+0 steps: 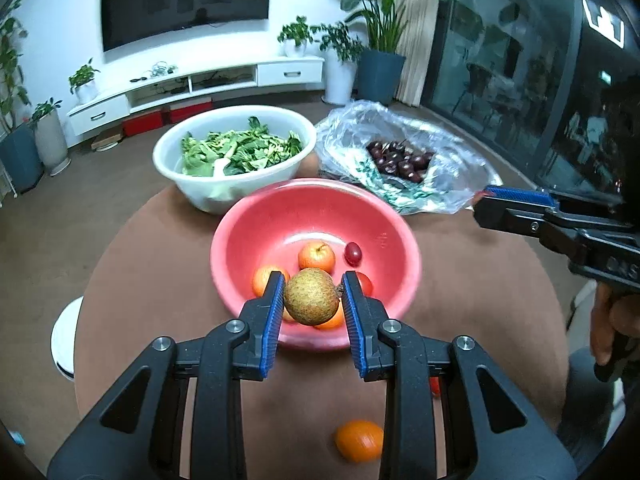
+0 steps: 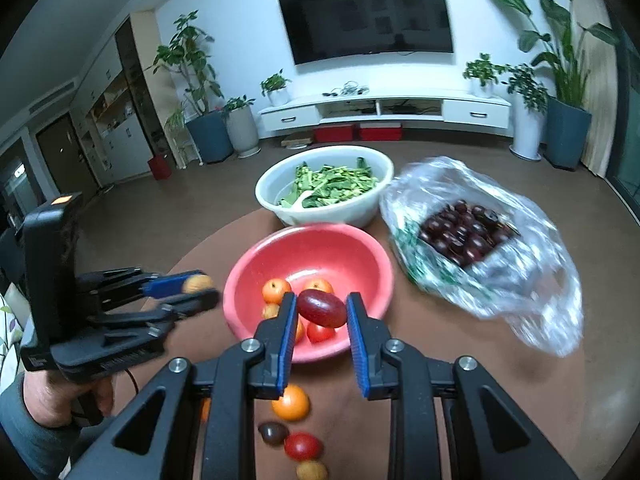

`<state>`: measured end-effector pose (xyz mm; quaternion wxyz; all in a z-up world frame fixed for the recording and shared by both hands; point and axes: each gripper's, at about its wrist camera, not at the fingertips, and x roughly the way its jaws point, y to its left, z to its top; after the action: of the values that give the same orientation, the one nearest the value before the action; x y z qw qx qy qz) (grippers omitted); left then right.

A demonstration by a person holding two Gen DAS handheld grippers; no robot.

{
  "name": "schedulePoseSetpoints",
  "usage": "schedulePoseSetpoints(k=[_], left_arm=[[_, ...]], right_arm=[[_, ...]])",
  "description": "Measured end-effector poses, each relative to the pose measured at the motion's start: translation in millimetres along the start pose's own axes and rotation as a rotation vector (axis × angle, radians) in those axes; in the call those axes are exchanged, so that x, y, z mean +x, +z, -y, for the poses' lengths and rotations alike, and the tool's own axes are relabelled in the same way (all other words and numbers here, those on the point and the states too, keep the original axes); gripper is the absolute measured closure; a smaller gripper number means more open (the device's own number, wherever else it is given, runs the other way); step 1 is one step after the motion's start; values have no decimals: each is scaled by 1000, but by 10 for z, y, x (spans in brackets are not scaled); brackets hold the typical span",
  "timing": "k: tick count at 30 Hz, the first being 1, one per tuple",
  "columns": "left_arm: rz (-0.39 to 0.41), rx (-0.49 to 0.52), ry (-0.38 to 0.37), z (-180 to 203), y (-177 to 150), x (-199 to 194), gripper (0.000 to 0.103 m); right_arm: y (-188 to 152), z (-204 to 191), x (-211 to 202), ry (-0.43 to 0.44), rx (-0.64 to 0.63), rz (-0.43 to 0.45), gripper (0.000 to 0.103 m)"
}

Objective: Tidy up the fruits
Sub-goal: 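Carry the pear with the left tool over the red bowl while the right tool carries the plum, then open the left tool to drop the pear into the bowl while the right tool releases the plum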

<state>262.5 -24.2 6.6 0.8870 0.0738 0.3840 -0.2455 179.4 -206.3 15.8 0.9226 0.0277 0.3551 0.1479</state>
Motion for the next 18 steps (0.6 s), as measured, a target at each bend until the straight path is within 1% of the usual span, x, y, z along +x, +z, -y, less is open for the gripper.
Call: schedulePoseSetpoints(k=[2, 6, 11, 14, 18], left_arm=[[-21, 6, 1, -33, 71, 181, 76], [-46, 1, -8, -70, 109, 459, 76], [-96, 4, -4, -125, 102, 855, 76], [-104, 0, -4, -139, 70, 942, 76], [-117, 22, -1, -96, 38, 1020, 76]], right_arm=[[61, -37, 158, -3, -19, -17, 76], [104, -30, 544, -10, -36, -79, 76], [62, 8, 876, -30, -45, -140, 76], [2, -7, 976, -43, -67, -159, 76], [-49, 7, 1101, -69, -91, -187, 76]])
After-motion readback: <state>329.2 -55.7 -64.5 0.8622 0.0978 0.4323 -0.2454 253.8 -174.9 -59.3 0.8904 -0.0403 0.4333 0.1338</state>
